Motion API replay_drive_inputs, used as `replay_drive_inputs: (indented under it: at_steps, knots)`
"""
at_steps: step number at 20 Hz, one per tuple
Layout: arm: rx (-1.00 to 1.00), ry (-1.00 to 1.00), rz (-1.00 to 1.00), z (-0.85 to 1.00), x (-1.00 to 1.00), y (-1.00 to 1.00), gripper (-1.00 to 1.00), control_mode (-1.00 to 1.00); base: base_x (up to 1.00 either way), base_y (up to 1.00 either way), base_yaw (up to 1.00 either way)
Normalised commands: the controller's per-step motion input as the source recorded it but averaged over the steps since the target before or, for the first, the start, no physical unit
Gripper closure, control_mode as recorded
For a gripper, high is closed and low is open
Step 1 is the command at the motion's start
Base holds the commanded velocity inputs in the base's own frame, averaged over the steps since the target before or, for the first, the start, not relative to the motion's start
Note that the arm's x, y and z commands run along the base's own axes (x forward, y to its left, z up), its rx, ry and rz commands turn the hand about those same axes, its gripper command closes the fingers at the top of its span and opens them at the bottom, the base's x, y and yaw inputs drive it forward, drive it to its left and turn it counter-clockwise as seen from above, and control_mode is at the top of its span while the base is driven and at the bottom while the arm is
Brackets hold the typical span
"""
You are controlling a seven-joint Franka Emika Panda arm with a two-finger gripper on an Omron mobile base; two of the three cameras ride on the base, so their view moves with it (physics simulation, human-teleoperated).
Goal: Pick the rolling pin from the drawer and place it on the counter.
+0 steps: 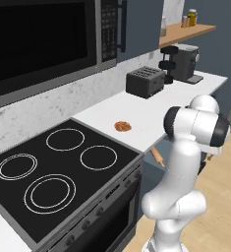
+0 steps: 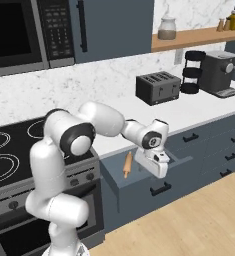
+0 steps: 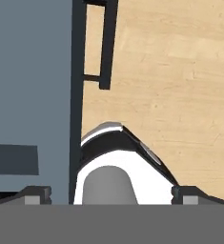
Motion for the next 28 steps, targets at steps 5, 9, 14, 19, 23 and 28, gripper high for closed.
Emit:
replay_drive_inputs:
  at_steps: [5, 9, 14, 19, 23, 28]
  knots:
    - [0.06, -0.03, 0.0, -0.05, 0.36, 0.01, -1.0, -1.0, 0.0, 0.0, 0.0]
    - [0.0, -0.03, 0.02, -0.19, 0.47, 0.0, -1.0, -1.0, 0.0, 0.0, 0.0]
    - [0.0, -0.08, 0.08, -0.39, 0.44, 0.0, -1.0, -1.0, 0.0, 0.0, 0.0]
    - [-0.03, -0.02, 0.1, -0.42, 0.27, -0.23, -1.0, -1.0, 0.0, 0.0, 0.0]
    - [-0.1, 0.01, 0.04, -0.34, 0.01, -0.66, -1.0, -1.0, 0.0, 0.0, 0.0]
    - [-0.14, 0.1, 0.01, -0.29, -0.02, -0.83, -1.0, -1.0, 0.0, 0.0, 0.0]
